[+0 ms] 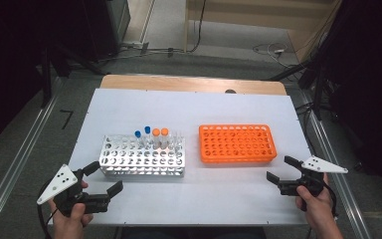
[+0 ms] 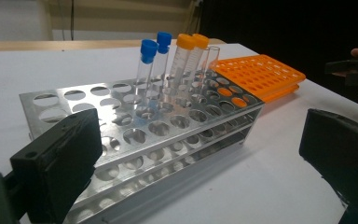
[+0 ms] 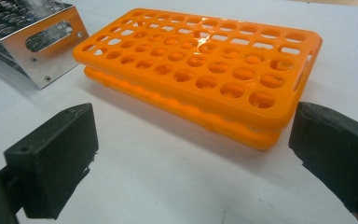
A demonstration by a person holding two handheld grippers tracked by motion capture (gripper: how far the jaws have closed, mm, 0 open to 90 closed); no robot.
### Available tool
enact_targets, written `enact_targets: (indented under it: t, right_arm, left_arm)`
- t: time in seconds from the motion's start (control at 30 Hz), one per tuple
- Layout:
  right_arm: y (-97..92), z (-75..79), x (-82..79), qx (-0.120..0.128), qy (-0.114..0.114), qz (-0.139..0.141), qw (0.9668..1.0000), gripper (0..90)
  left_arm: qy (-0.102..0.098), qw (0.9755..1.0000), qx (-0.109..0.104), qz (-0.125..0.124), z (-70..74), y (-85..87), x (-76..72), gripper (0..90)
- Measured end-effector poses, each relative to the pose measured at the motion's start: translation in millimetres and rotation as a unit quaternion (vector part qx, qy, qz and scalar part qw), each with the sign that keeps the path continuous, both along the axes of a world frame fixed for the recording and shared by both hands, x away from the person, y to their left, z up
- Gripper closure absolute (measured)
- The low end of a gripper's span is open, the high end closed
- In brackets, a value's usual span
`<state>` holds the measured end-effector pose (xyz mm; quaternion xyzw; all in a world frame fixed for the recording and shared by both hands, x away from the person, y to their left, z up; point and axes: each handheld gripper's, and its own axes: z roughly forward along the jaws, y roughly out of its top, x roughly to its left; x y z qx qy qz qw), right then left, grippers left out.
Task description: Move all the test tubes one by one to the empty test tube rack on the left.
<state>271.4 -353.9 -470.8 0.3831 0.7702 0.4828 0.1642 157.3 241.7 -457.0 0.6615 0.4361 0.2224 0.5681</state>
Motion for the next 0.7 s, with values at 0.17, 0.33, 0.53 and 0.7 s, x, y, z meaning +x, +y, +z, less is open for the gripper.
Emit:
enact_targets:
  t: [0.17,0.33,0.53,0.7]
  right_arm:
    - [-7.3,-2.0,0.8,0.004,0.002,-0.010,0.9999,0.0]
    - [-13.7,-2.9,1.9,0.007,0.000,-0.017,0.9998,0.0]
    - [-13.3,-3.8,2.4,0.004,0.000,-0.019,0.9998,0.0]
    - [-12.5,-3.9,1.5,0.000,0.000,-0.019,0.9998,0.0]
  left_arm:
    - [0.004,0.9999,-0.007,0.010,-2.8,5.7,1.4,0.0]
    - [0.006,0.9999,-0.011,0.010,-4.7,8.6,2.3,0.0]
    - [0.004,0.9999,-0.012,0.010,-6.1,9.8,3.1,0.0]
    - [0.007,0.9999,-0.012,0.008,-6.7,9.5,3.9,0.0]
